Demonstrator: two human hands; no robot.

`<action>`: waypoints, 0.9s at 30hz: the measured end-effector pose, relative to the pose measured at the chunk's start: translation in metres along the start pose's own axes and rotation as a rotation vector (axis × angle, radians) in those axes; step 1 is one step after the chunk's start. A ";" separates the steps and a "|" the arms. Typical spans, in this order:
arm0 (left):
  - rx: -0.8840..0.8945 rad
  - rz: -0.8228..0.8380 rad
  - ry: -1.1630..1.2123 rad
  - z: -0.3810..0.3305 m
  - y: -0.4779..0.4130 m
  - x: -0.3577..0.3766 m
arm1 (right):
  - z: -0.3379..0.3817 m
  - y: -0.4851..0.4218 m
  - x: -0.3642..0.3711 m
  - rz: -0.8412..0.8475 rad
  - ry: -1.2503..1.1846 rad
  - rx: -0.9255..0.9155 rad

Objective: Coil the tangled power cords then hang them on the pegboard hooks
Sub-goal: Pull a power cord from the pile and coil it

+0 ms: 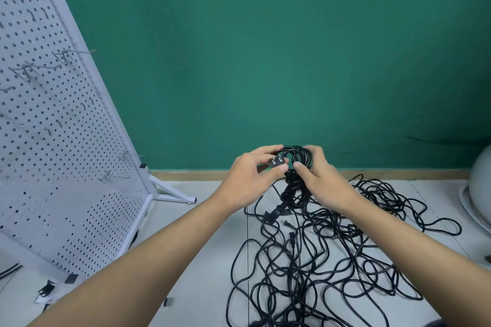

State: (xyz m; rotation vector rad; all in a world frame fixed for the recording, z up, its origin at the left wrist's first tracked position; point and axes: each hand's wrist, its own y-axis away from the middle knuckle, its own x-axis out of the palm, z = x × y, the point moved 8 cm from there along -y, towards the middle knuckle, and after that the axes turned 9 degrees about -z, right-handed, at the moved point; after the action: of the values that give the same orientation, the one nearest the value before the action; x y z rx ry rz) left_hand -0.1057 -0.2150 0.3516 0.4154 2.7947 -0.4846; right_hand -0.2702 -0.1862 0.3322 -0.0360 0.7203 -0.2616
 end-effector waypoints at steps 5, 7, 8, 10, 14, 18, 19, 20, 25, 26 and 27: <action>0.015 -0.001 0.009 -0.008 -0.001 -0.001 | 0.002 0.001 0.001 -0.043 0.022 -0.017; 0.028 0.002 0.002 -0.009 -0.001 -0.001 | 0.002 0.000 -0.006 -0.113 -0.033 -0.023; 0.031 0.012 -0.001 -0.007 0.000 0.000 | 0.003 -0.001 -0.010 -0.140 -0.052 -0.024; 0.023 0.040 0.014 -0.004 0.002 0.005 | 0.005 -0.002 -0.016 -0.169 -0.041 -0.037; 0.060 0.007 0.007 -0.012 0.003 0.005 | 0.012 0.002 -0.016 -0.149 -0.040 -0.064; 0.188 -0.057 -0.125 -0.022 0.000 -0.001 | 0.016 0.003 -0.018 -0.189 -0.124 -0.053; 0.225 -0.050 -0.177 -0.023 0.001 0.001 | 0.015 0.002 -0.018 -0.198 -0.140 -0.046; 0.249 -0.037 -0.218 -0.022 0.003 0.004 | 0.014 0.001 -0.018 -0.195 -0.150 -0.035; 0.303 -0.143 -0.337 -0.016 0.009 0.002 | 0.000 -0.001 -0.009 -0.185 -0.211 0.054; 0.330 -0.149 -0.350 -0.018 0.010 0.003 | -0.003 -0.001 -0.008 -0.188 -0.205 0.072; 0.352 -0.122 -0.345 -0.020 0.011 0.005 | -0.005 -0.002 -0.007 -0.188 -0.201 0.085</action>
State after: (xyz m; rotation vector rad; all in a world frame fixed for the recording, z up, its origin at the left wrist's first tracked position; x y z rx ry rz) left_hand -0.1108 -0.1962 0.3651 0.2051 2.4106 -0.9819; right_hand -0.2793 -0.1861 0.3336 -0.0482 0.5059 -0.4617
